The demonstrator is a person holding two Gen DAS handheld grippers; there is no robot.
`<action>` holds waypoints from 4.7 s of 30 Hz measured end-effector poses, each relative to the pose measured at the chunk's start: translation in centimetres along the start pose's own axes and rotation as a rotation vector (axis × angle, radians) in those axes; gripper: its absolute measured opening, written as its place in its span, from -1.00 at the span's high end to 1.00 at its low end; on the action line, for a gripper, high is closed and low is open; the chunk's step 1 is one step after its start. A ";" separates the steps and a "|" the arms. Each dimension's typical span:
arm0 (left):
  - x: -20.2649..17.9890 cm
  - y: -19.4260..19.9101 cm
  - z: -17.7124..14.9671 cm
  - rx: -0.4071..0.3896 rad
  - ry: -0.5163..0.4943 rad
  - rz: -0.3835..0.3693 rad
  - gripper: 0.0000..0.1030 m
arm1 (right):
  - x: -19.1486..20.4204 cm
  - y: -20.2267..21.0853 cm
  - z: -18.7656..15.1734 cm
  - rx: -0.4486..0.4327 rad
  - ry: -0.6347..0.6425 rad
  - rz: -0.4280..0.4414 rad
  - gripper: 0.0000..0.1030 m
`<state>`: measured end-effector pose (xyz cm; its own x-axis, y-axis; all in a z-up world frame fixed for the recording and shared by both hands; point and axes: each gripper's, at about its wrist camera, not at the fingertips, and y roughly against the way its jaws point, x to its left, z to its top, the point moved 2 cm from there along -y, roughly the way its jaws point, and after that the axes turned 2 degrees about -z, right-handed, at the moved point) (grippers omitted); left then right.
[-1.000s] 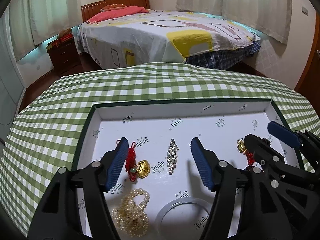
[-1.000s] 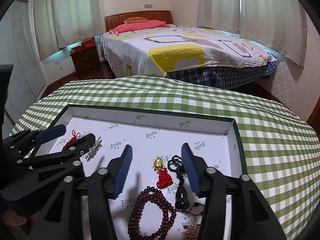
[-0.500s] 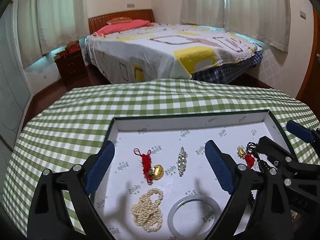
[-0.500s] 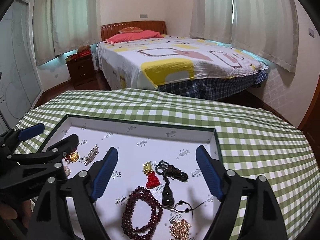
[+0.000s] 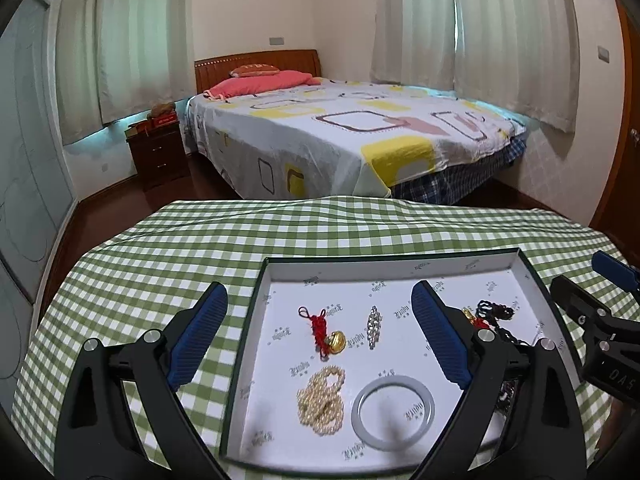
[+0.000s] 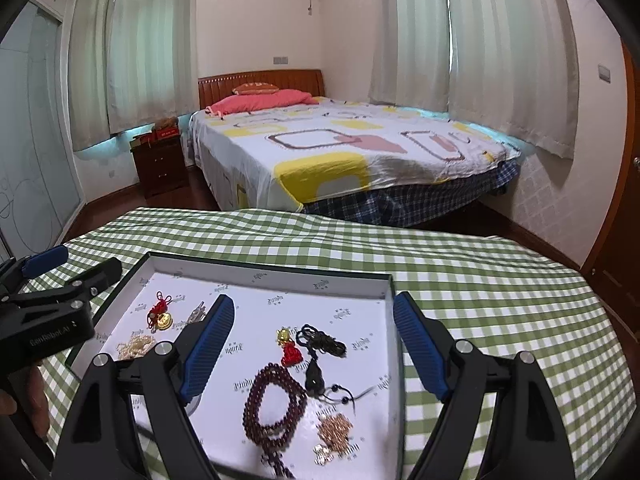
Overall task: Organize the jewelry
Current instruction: 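Withdraw both open tools from the box back over the table, then grasp the pearl ring with the left tool while the right tool grasps the gold-pearl cluster brooch, then lift the pearl ring and cluster brooch over the box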
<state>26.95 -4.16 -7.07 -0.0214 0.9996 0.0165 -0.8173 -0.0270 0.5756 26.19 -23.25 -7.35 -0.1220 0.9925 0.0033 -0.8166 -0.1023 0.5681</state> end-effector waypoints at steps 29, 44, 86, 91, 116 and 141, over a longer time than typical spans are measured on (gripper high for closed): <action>1.3 7.8 -11.4 0.033 0.062 -0.001 -0.77 | -1.0 6.2 -11.0 0.089 -0.037 -0.044 -0.54; 0.6 7.5 -14.6 0.106 0.033 -0.010 -0.77 | -1.3 5.0 -13.2 0.153 -0.060 -0.037 -0.54; -0.5 6.3 -15.6 0.161 0.035 -0.057 -0.77 | -0.2 4.5 -14.0 0.234 -0.047 0.029 0.33; -1.2 6.2 -15.7 0.169 0.021 -0.087 -0.76 | 0.0 4.9 -13.9 0.230 -0.038 0.029 0.33; -3.7 4.5 -15.9 0.235 -0.055 -0.177 0.59 | -0.5 4.8 -14.3 0.229 -0.073 0.065 0.33; -2.6 4.8 -15.8 0.230 -0.021 -0.175 0.60 | 0.4 4.8 -14.2 0.220 -0.062 0.065 0.33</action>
<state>14.00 -6.90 -17.24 0.1224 0.9890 -0.0834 -0.6555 0.1437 0.7414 14.20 -24.33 -16.26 -0.1299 0.9872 0.0928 -0.6647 -0.1561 0.7306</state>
